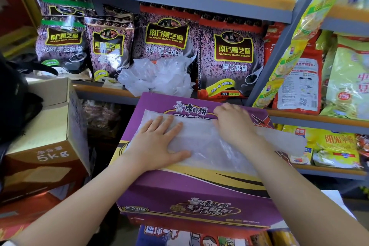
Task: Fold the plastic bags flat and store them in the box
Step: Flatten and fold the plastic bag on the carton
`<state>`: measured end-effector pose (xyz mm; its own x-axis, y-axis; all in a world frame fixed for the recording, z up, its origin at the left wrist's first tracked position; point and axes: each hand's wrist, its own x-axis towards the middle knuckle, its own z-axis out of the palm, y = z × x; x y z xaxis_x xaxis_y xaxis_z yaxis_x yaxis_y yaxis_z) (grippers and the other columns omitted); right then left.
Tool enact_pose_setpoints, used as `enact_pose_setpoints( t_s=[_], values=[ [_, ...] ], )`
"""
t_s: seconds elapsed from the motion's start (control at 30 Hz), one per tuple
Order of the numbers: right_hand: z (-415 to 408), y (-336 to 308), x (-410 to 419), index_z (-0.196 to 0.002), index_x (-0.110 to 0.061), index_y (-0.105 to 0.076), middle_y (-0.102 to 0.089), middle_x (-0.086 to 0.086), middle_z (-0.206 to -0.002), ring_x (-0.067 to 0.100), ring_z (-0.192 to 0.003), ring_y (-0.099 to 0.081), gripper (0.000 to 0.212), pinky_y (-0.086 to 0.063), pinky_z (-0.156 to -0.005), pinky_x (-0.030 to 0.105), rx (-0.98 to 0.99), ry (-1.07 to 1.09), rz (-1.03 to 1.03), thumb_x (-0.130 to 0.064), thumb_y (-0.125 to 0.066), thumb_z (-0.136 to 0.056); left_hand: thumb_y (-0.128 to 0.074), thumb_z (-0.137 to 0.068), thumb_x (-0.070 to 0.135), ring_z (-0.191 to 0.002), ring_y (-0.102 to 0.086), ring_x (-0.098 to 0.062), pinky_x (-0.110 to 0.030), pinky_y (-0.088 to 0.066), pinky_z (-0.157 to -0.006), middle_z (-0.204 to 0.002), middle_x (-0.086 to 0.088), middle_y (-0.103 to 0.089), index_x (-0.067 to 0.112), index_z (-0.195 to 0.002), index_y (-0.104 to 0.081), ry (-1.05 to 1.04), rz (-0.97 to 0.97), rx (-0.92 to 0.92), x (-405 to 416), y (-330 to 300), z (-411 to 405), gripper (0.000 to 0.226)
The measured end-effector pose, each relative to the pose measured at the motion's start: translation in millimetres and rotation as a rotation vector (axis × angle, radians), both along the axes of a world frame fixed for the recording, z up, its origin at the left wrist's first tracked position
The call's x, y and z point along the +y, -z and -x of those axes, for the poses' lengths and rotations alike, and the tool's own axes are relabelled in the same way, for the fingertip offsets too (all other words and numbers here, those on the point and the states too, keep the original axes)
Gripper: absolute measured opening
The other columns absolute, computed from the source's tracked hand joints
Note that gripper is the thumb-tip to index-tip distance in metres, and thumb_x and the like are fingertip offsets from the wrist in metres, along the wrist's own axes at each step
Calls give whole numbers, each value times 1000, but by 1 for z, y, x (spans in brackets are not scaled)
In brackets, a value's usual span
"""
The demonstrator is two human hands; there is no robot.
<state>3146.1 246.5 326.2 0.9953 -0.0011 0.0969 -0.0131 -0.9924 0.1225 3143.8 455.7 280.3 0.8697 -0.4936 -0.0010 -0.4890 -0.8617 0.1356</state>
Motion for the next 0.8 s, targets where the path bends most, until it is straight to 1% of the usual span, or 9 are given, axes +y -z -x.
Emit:
enact_pose_setpoints(
  t_s=[0.07,0.13,0.2,0.27,0.37,0.53,0.63,0.7,0.8],
  values=[
    [11,4,24,-140,-11,-33,-30,10,-151,25,-140,-25,45,-21,-111,38,51,-139,-112,-27,-36,-98,20,-38,92,-144,5,-18,-35,5,-115,-157,7,3,41,-145,-1,13,-7,7,-1,-1,-1,120],
    [18,16,42,-148,-14,-14,-9,6,-158,21,-146,-8,57,-10,-117,37,177,-190,-177,-37,-30,-99,20,-33,93,-144,7,-20,-36,5,-115,-156,9,4,43,-144,2,22,-4,25,-2,-2,-1,122],
    [22,29,43,-150,-23,-3,3,2,-159,21,-146,2,63,-2,-118,40,257,-138,-218,-50,-25,-97,19,-30,94,-143,10,-22,-37,7,-115,-156,12,6,47,-141,7,49,-13,46,-2,-4,-1,121],
    [26,35,33,-149,-33,2,10,-1,-159,22,-146,8,69,3,-117,41,269,-61,-241,-61,-25,-92,18,-29,95,-143,13,-24,-37,9,-114,-155,13,9,49,-140,8,88,-33,59,-1,-6,-1,121],
    [33,34,12,-149,-34,5,13,-1,-158,22,-146,10,79,3,-117,42,278,17,-220,-71,-25,-86,18,-31,95,-142,15,-22,-37,11,-113,-155,12,12,48,-141,8,148,-64,71,-1,-8,-3,120],
    [47,36,-16,-149,-31,7,12,-1,-158,19,-146,10,89,2,-118,40,248,83,-201,-79,-22,-79,9,-30,98,-140,22,-31,-44,11,-113,-155,8,17,54,-138,10,153,-88,117,-3,-8,-9,117],
    [58,39,-31,-148,-33,4,10,-2,-159,20,-146,10,116,2,-118,41,217,136,-225,-97,-3,-52,2,-28,99,-139,23,-32,-45,11,-112,-154,4,20,55,-137,12,136,-106,153,-4,-10,-9,117],
    [66,39,-45,-148,-34,4,10,-3,-158,20,-146,10,133,1,-118,41,207,169,-223,-99,11,-33,0,-28,100,-139,23,-31,-44,11,-112,-154,2,21,53,-138,13,126,-117,164,-6,-12,-9,121],
    [79,38,-66,-148,-33,2,10,-1,-159,19,-146,9,138,0,-118,42,199,212,-263,-100,10,-29,7,-25,99,-140,22,-25,-43,10,-114,-155,-1,18,42,-144,6,101,-121,164,-15,-19,-3,132]
  ],
)
